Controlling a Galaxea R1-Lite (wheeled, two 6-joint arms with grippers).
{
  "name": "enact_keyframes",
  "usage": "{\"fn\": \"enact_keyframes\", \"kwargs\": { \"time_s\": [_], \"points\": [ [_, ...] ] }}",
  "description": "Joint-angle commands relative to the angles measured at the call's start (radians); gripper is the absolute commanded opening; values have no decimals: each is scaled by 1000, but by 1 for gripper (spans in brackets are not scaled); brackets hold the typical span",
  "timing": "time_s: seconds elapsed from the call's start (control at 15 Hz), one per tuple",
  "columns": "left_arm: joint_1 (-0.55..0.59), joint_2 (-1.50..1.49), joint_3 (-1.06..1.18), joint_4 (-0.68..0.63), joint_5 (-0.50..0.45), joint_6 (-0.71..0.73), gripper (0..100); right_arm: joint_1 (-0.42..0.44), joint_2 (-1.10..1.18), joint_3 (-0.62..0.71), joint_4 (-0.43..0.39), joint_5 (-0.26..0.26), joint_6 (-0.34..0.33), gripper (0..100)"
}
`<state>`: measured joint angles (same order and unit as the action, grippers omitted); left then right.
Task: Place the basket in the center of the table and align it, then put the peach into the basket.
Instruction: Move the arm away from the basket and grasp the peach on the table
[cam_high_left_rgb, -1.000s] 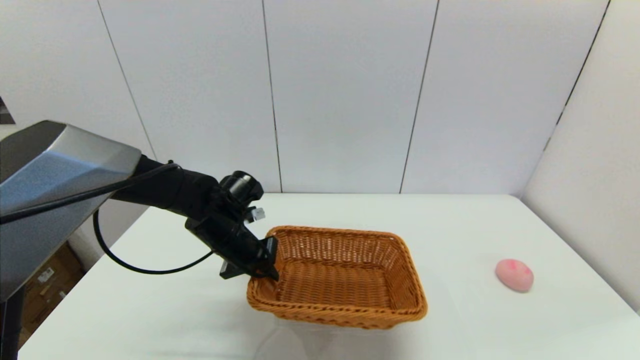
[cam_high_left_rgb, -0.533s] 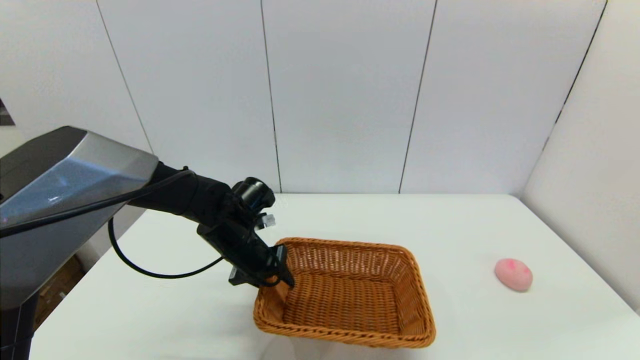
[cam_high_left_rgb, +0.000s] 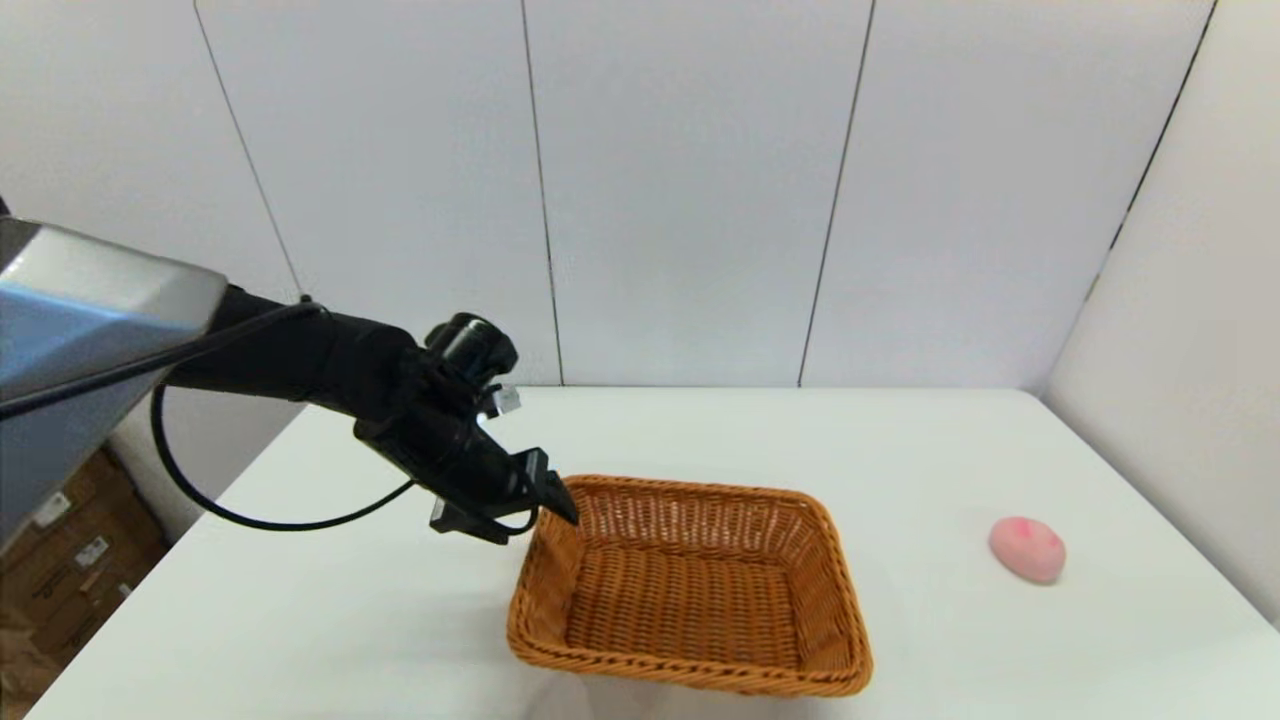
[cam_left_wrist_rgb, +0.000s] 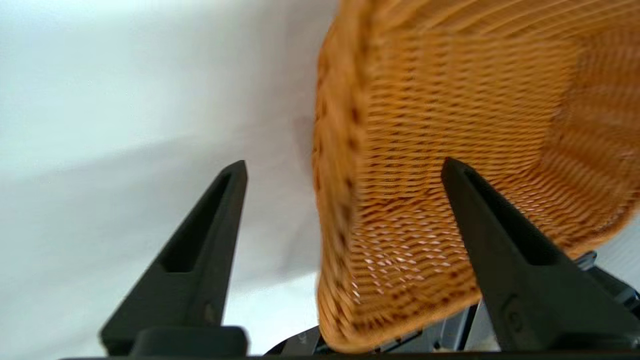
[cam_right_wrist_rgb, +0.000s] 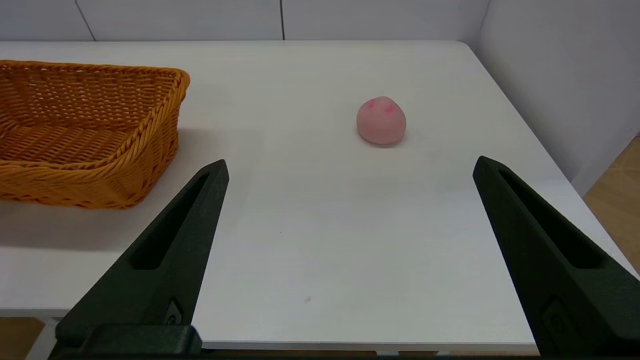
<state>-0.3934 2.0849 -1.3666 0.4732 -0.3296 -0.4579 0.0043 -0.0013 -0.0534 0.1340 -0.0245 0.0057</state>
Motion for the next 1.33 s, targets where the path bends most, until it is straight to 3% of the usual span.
{"fn": "enact_keyframes", "kwargs": {
  "time_s": [0.07, 0.4, 0.67, 1.33],
  "points": [
    [77, -178, 0, 59, 72, 44, 100, 0, 1, 0, 1, 0, 0, 100],
    [174, -454, 43, 231, 231, 87, 100, 0, 1, 0, 1, 0, 0, 100],
    [183, -816, 268, 229, 382, 87, 100, 0, 1, 0, -1, 0, 3, 100],
    [191, -1592, 759, 243, 621, 87, 100, 0, 1, 0, -1, -2, 5, 100]
  ]
}}
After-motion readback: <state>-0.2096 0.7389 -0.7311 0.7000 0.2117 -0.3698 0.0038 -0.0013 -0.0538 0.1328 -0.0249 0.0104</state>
